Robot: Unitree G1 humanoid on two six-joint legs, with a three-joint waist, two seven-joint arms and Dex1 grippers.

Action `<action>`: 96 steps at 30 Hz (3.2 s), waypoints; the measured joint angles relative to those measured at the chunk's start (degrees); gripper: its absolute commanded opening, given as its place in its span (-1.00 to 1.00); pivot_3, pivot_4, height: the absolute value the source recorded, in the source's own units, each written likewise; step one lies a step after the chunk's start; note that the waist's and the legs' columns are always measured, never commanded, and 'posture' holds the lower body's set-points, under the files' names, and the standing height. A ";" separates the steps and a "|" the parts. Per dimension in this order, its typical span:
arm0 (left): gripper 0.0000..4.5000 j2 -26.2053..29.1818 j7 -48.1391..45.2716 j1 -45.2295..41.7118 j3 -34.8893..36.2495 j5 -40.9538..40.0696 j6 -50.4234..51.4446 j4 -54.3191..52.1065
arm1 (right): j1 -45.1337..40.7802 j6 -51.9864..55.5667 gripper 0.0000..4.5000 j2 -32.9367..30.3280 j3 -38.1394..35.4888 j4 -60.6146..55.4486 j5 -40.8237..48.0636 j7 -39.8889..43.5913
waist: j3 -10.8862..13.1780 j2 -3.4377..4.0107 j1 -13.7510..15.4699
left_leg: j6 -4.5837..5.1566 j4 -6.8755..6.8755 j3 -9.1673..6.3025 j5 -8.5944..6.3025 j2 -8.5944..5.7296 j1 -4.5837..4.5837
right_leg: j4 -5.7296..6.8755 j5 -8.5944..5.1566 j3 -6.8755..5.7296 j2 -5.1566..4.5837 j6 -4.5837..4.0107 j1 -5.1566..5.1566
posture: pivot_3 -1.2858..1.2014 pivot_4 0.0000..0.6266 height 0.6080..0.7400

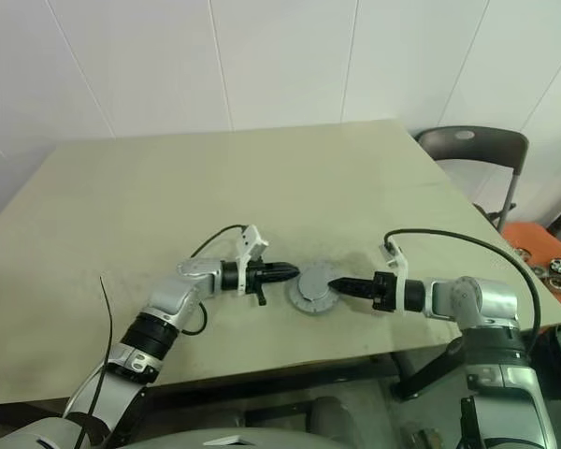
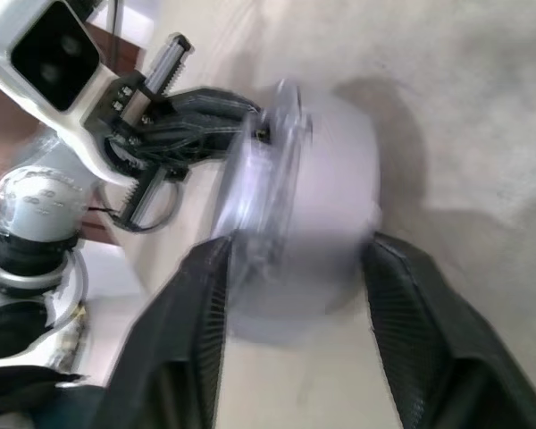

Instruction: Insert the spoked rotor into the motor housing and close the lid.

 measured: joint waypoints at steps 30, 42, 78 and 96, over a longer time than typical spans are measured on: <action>-0.80 0.23 -0.23 0.22 0.07 0.03 0.10 -0.54 | -0.89 2.57 -0.35 0.48 -1.43 3.25 2.40 -0.37 | -0.10 0.16 -0.01 | 0.00 0.03 0.00 0.00 -0.01 0.00 | 0.00 -0.01 0.01 0.01 0.00 0.02 | 0.03 -1.00 1.00; -0.80 3.07 1.89 0.48 8.04 -4.69 3.76 -3.21 | -0.89 6.00 -0.35 4.89 -4.74 0.25 4.62 -6.27 | -0.01 0.20 -1.72 | 0.00 -0.18 0.03 0.00 0.10 -0.06 | 0.19 0.02 0.01 0.11 0.04 -0.31 | 0.03 -1.00 1.00; -0.80 8.31 9.33 7.62 24.57 -23.25 17.58 -16.23 | -16.34 14.28 -0.35 17.51 -29.06 20.59 7.13 -27.44 | 0.26 0.48 -1.74 | -0.02 -0.14 0.11 0.01 0.06 -0.91 | 0.53 0.26 0.15 -0.12 -0.19 -1.67 | 0.03 -1.00 1.00; -0.80 0.29 22.99 13.94 41.29 -50.17 30.59 -18.75 | -26.11 19.16 -0.35 17.63 -32.96 24.42 11.09 -27.76 | 0.25 0.45 -1.67 | -0.03 -0.05 0.12 0.02 0.02 -0.93 | 0.55 0.26 0.16 -0.12 -0.20 -1.67 | 0.03 -1.00 1.00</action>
